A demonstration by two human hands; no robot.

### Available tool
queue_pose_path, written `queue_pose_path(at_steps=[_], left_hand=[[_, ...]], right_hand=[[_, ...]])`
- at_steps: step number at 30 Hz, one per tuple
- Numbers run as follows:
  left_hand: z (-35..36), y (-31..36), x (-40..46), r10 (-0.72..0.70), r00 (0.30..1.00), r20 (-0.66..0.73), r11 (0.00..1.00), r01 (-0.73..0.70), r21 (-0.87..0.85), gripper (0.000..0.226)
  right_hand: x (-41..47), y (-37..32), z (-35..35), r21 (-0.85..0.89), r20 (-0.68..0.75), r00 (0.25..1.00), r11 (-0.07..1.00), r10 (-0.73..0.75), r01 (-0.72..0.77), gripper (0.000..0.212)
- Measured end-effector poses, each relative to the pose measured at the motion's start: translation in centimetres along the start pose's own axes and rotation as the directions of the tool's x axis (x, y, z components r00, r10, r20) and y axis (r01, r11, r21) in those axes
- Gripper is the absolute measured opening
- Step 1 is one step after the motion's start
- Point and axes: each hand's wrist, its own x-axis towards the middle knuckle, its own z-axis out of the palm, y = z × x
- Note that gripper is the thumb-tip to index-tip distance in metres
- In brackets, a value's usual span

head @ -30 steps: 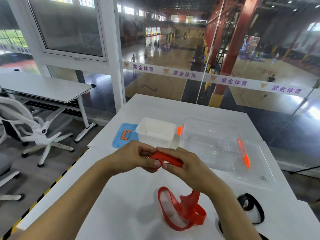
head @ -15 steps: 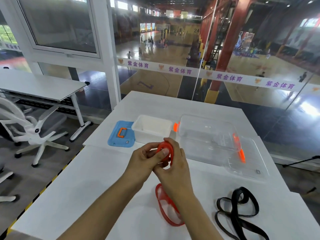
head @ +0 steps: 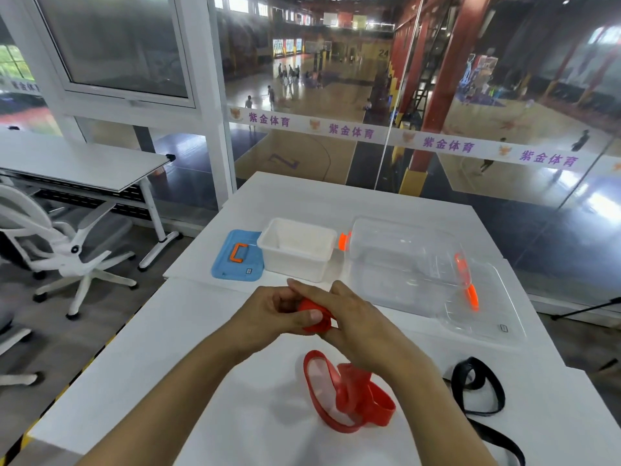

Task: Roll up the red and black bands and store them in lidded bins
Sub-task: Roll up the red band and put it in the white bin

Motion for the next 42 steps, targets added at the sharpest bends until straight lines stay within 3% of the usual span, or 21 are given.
queue_pose_path(at_steps=[5, 7, 10, 14, 18, 24, 27, 31, 35, 42], left_hand=[[1.3, -0.7, 0.0, 0.142, 0.980, -0.138, 0.990, -0.140, 0.026, 0.034], [1.7, -0.9, 0.1, 0.163, 0.966, -0.199, 0.986, -0.165, 0.006, 0.036], [2.1, -0.8, 0.2, 0.159, 0.951, -0.266, 0.980, -0.186, -0.078, 0.042], [3.1, -0.7, 0.5, 0.058, 0.947, -0.317, 0.955, -0.145, -0.259, 0.045], [3.6, -0.6, 0.6, 0.027, 0.963, -0.267, 0.956, -0.103, -0.275, 0.048], [2.4, -1.0, 0.3, -0.029, 0.985, -0.170, 0.966, -0.017, -0.258, 0.048], [1.0, -0.8, -0.1, -0.034, 0.995, -0.097, 0.989, 0.019, -0.149, 0.043], [-0.6, 0.3, -0.3, -0.053, 0.996, 0.077, 0.998, 0.051, 0.034, 0.039], [-0.8, 0.3, -0.2, -0.051, 0.998, 0.044, 0.987, 0.043, 0.152, 0.029], [0.8, -0.8, -0.5, -0.038, 0.994, -0.105, 0.999, 0.036, -0.022, 0.053]], right_hand=[[-0.1, 0.0, 0.2, 0.026, -0.105, 0.992, 0.997, 0.075, -0.073, 0.079], [-0.3, 0.0, 0.0, 0.067, -0.136, 0.986, 0.994, 0.099, -0.091, 0.068], [-0.7, -0.1, 0.0, 0.145, -0.197, 0.975, 0.986, 0.107, -0.079, 0.050], [-1.2, -1.4, 2.1, 0.252, -0.338, 0.924, 0.963, 0.181, -0.096, 0.071], [-0.4, -1.8, 3.5, 0.268, -0.450, 0.840, 0.943, 0.303, -0.196, 0.057], [-0.4, -0.9, 2.5, 0.175, -0.318, 0.920, 0.968, 0.228, -0.179, 0.055], [-0.6, 0.2, 1.2, 0.075, -0.165, 0.978, 0.991, 0.126, -0.115, 0.067], [-0.4, 0.6, 0.3, -0.049, -0.032, 0.998, 0.997, 0.053, -0.054, 0.073], [-0.4, 0.5, 0.3, -0.052, -0.019, 0.999, 0.997, 0.049, -0.050, 0.076], [-0.7, 0.5, 0.2, 0.096, -0.095, 0.988, 0.989, 0.125, -0.115, 0.075]])
